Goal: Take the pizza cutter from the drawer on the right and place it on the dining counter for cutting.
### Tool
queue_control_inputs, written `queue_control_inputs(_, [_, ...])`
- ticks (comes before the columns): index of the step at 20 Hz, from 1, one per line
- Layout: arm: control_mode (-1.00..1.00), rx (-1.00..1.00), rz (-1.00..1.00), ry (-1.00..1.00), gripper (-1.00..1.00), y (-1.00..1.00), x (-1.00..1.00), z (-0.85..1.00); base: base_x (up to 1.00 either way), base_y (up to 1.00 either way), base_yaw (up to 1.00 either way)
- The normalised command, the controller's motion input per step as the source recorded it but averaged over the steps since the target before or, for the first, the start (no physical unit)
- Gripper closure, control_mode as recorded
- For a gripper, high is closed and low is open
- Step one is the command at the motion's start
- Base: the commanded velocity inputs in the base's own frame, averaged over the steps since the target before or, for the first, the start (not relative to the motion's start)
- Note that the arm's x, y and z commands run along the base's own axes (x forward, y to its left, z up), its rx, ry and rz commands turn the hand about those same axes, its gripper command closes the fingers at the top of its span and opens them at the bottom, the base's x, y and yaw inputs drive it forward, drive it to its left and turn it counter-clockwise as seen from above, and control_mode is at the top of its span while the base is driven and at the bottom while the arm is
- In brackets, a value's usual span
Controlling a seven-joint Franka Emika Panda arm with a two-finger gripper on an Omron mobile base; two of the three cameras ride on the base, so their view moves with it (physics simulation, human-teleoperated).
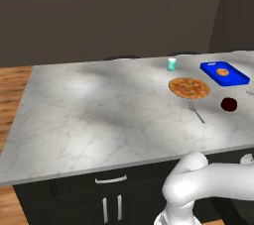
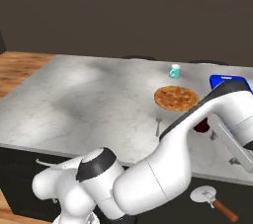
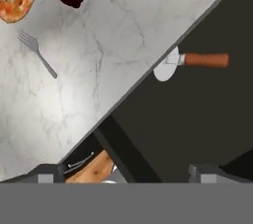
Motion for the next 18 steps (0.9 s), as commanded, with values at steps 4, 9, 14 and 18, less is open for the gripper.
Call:
queue_control_inputs(4, [-1.0, -0.24, 0.17, 0.0, -1.0, -0.01, -0.22, -0.74, 0.0, 0.0, 0.0])
queue_control_inputs(9, [-1.0, -0.19, 0.09, 0.0, -1.0, 0.0, -0.3, -0.6, 0.0, 0.0, 0.0])
queue_control_inputs(14, [-1.0, -0.17, 0.03, 0.0, -1.0, 0.11, -0.1, -0.43, 0.0, 0.0, 0.0])
queue_control_inputs(18, [-1.0, -0.2, 0.23, 0.0, -1.0, 0.0, -0.02, -0.58, 0.0, 0.0, 0.0])
